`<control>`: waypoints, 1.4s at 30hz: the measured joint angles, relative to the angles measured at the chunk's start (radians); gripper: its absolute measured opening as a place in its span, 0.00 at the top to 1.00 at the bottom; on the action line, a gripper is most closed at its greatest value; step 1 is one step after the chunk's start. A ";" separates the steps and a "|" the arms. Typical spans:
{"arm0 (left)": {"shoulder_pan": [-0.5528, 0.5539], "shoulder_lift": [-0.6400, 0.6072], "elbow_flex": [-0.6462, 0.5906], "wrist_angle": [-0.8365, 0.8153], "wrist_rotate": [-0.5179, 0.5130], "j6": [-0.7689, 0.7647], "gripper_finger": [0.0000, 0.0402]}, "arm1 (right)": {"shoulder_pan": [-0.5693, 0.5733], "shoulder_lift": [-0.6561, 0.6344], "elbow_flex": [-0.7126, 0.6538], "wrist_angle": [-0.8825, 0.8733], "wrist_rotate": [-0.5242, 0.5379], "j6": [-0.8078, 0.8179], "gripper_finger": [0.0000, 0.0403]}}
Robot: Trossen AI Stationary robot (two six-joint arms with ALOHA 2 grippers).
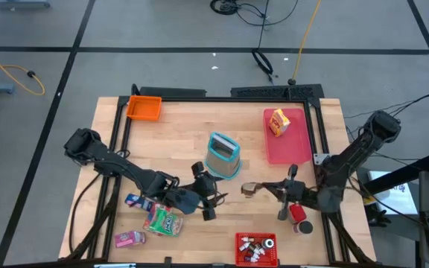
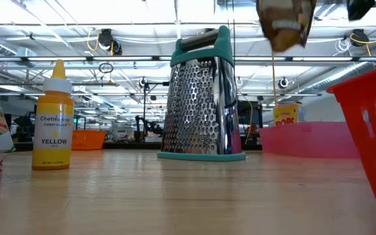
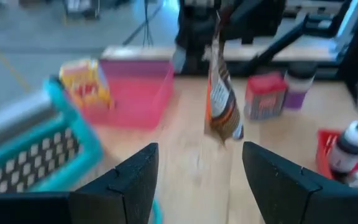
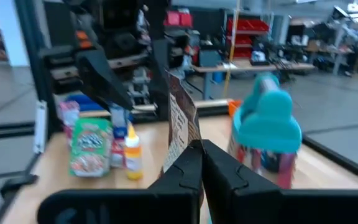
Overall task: Pick & Place Kitchen Items
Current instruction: Put the orange seasoning bag into the orange bin
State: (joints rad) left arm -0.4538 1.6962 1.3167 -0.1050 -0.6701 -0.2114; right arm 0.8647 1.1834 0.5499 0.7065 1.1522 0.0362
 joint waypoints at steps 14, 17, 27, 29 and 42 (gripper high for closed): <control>0.094 0.000 0.000 0.298 0.239 0.176 0.42 | 0.022 -0.012 0.000 0.169 -0.063 -0.162 1.00; 0.118 0.000 0.000 0.325 0.308 0.173 0.42 | 0.006 -0.011 0.000 0.192 -0.104 -0.174 1.00; 0.144 0.061 0.000 0.463 0.406 0.180 0.42 | -0.056 0.007 0.070 0.114 -0.136 -0.195 1.00; 0.150 0.070 0.000 0.489 0.403 0.177 0.43 | -0.061 0.014 0.079 0.101 -0.136 -0.194 1.00; 0.151 0.072 0.000 0.483 0.390 0.181 0.98 | -0.060 0.014 0.079 0.062 -0.134 -0.161 1.00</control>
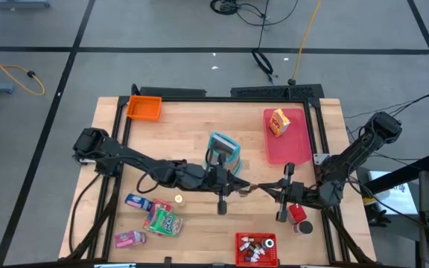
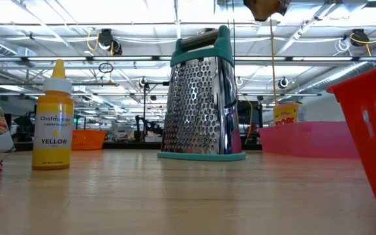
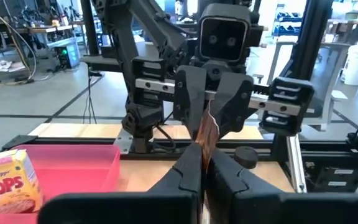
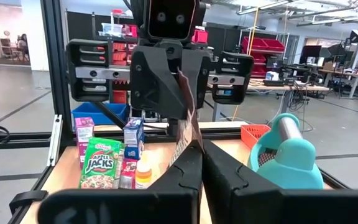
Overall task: Pick & Place Kitchen Items
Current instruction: Put the orange seasoning bag into the orange bin
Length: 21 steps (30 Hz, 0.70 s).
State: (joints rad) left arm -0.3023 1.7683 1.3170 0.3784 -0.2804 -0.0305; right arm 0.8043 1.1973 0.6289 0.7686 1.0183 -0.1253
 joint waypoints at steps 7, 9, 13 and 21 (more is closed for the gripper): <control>-0.006 -0.006 0.000 -0.038 -0.046 0.002 1.00 | 0.001 0.000 0.000 -0.019 -0.001 0.009 1.00; -0.009 -0.015 0.000 -0.066 -0.070 0.002 1.00 | 0.006 0.000 0.000 -0.019 -0.001 0.009 1.00; -0.017 -0.054 0.000 -0.144 -0.117 0.003 1.00 | 0.022 0.000 0.000 -0.047 0.003 0.009 0.99; -0.047 -0.122 0.000 -0.232 -0.181 0.010 1.00 | 0.041 0.000 0.000 -0.048 0.002 0.007 0.98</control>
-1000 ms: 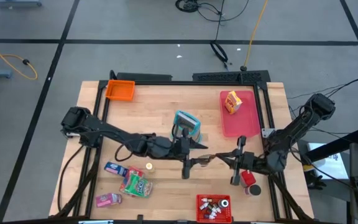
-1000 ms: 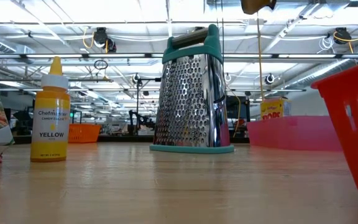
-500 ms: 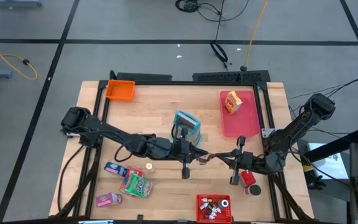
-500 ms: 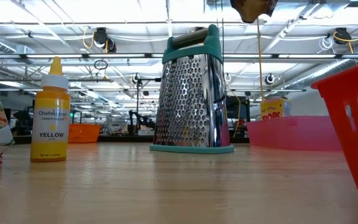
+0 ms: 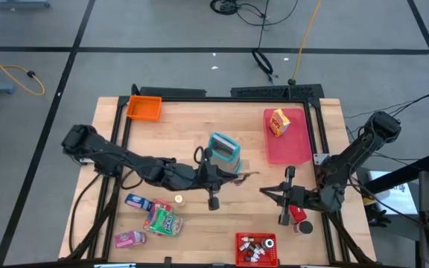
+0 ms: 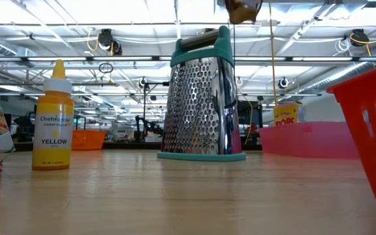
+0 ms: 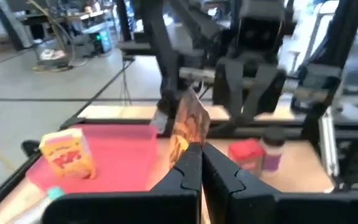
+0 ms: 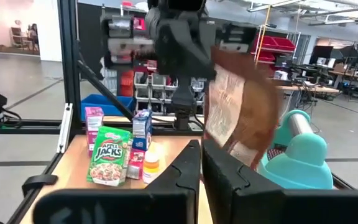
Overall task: Pick & Place Kitchen Items
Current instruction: Put the orange seasoning bag into the orange bin
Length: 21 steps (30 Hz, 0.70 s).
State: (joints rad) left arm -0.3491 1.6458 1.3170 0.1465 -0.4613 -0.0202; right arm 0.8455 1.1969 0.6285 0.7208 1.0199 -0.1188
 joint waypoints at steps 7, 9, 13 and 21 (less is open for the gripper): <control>-0.011 -0.044 -0.001 -0.169 -0.217 -0.037 1.00 | 0.012 0.000 0.000 -0.045 0.000 0.054 0.98; -0.017 -0.059 -0.001 -0.205 -0.229 -0.048 1.00 | 0.020 0.000 0.000 -0.059 -0.002 0.055 0.98; -0.034 -0.111 -0.001 -0.280 -0.328 -0.055 1.00 | 0.021 0.000 0.000 -0.085 -0.001 0.089 0.98; -0.054 -0.253 -0.001 -0.639 -0.579 -0.260 1.00 | 0.021 0.000 0.000 -0.128 -0.001 0.115 0.98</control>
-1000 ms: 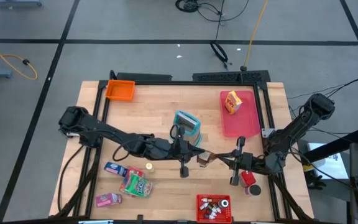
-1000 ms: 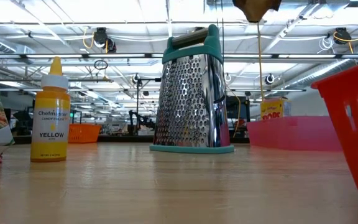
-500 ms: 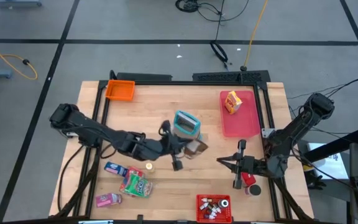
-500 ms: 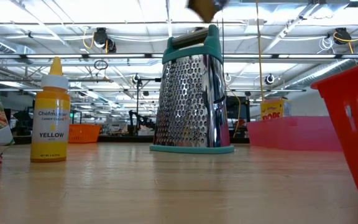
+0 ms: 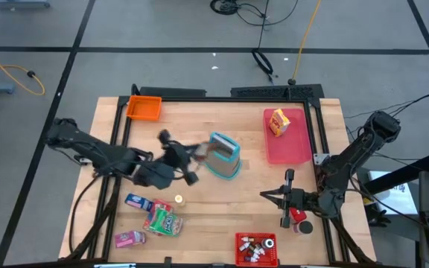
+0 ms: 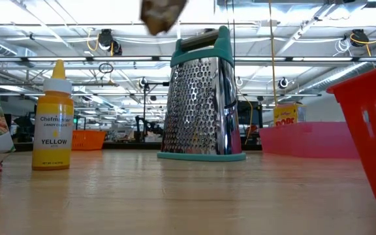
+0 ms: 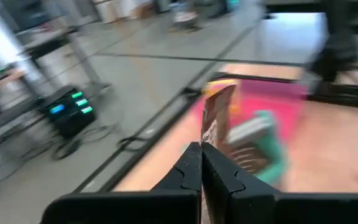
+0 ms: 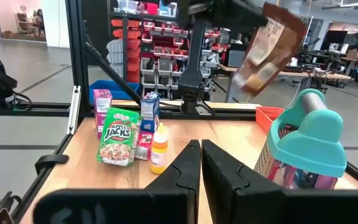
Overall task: Pick & Place Kitchen Items
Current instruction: Put the orange seasoning bag into the orange bin
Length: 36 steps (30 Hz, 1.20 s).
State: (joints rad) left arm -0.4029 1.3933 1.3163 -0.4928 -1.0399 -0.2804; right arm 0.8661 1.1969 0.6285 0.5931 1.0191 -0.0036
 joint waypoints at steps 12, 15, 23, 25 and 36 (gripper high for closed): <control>0.029 -0.074 0.000 -0.713 -0.219 -0.705 1.00 | 0.000 0.000 0.000 -0.022 0.000 -0.024 0.98; 0.058 -0.074 0.000 -0.803 -0.227 -0.796 1.00 | -0.001 0.000 0.000 -0.022 0.000 -0.037 0.98; 0.162 -0.073 -0.006 -0.901 -0.219 -0.860 1.00 | -0.027 0.000 0.000 -0.082 0.000 -0.039 1.00; 0.193 -0.076 -0.029 -0.900 -0.216 -0.863 1.00 | -0.041 0.000 0.000 -0.103 0.000 -0.032 1.00; 0.390 -0.284 -0.340 -0.682 -0.114 -0.797 1.00 | -0.064 0.000 0.000 -0.128 0.000 -0.046 1.00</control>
State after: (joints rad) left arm -0.0124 1.1090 0.9763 -1.1752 -1.1537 -1.0773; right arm 0.8017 1.1969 0.6281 0.4656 1.0191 -0.0495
